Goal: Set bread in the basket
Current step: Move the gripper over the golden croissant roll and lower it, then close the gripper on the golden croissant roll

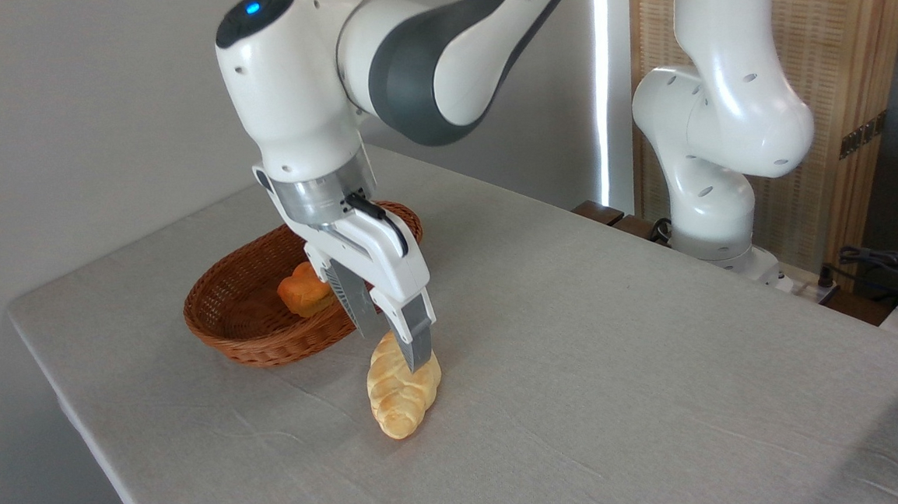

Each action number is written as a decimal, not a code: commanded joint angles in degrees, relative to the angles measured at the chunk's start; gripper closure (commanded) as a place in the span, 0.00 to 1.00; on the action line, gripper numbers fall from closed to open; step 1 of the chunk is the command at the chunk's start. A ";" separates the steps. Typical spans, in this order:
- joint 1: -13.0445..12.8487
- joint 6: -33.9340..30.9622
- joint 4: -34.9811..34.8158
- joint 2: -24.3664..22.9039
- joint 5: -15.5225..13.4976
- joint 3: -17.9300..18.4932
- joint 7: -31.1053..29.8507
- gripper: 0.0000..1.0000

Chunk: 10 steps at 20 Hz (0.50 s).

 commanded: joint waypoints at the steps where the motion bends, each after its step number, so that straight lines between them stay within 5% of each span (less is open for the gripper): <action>1: -0.14 2.53 -1.04 1.20 0.62 0.32 0.00 0.00; 10: -0.14 5.97 -0.96 5.07 0.62 0.23 0.00 0.00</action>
